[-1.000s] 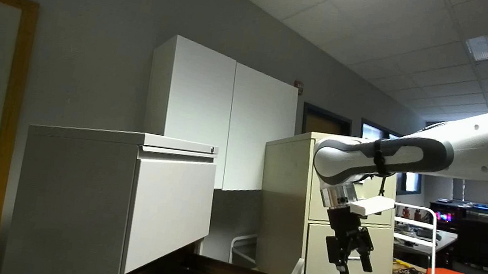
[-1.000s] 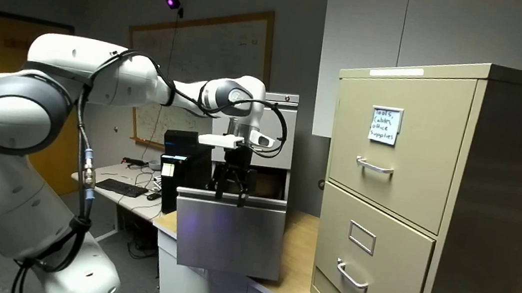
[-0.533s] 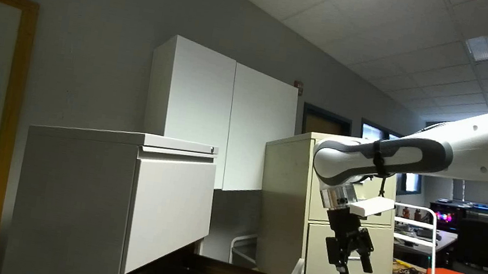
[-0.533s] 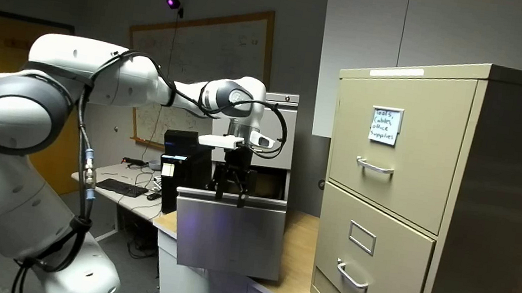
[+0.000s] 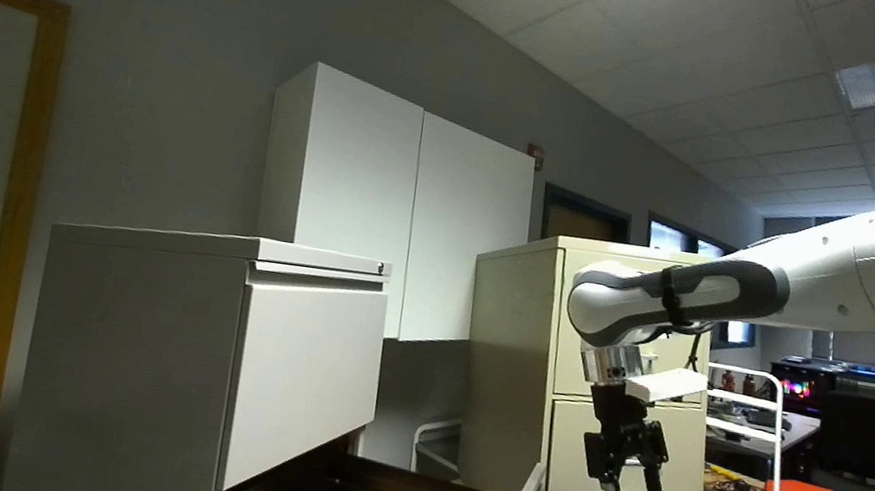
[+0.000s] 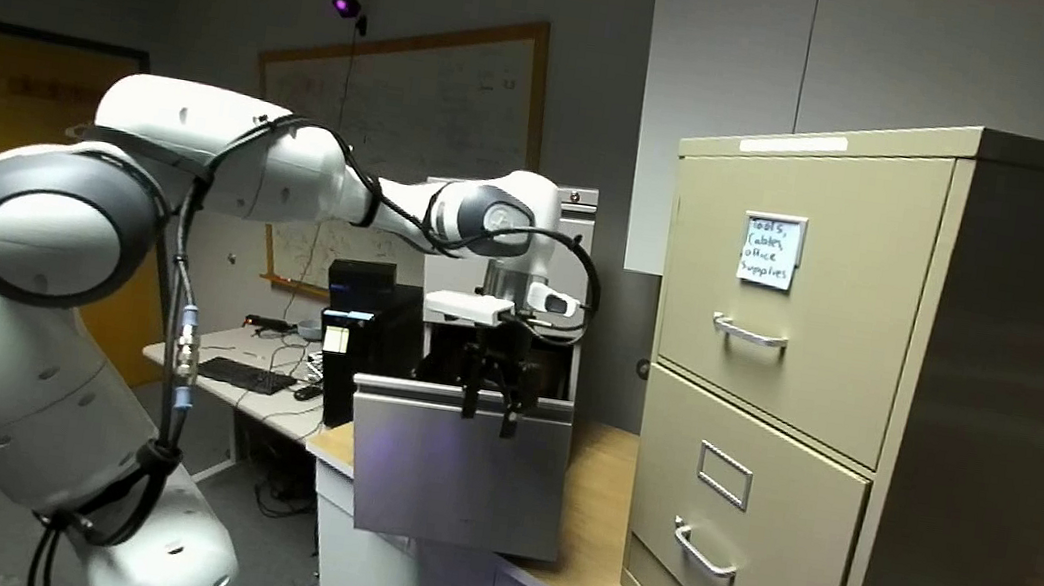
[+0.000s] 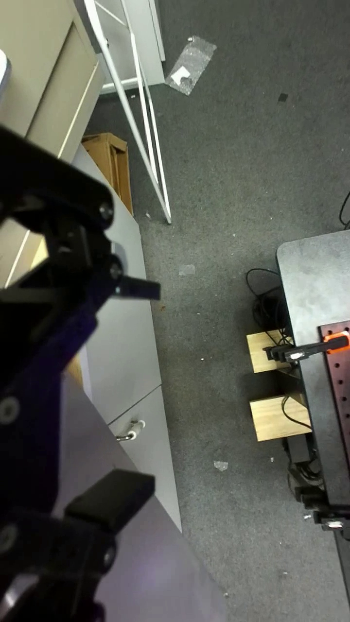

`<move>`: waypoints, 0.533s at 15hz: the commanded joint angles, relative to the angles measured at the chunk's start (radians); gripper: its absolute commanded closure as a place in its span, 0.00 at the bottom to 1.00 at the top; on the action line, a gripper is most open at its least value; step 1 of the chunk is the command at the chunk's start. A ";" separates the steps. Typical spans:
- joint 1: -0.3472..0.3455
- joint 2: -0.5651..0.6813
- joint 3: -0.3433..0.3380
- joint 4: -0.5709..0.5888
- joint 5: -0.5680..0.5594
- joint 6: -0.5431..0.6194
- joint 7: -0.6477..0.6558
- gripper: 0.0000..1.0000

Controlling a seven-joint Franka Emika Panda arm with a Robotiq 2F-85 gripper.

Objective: Close the bottom drawer

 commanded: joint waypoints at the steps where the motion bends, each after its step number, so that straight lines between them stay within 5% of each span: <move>1: -0.023 0.069 -0.042 0.006 0.051 0.098 0.025 0.40; 8: -0.063 0.212 -0.139 0.023 0.401 0.287 -0.014 0.95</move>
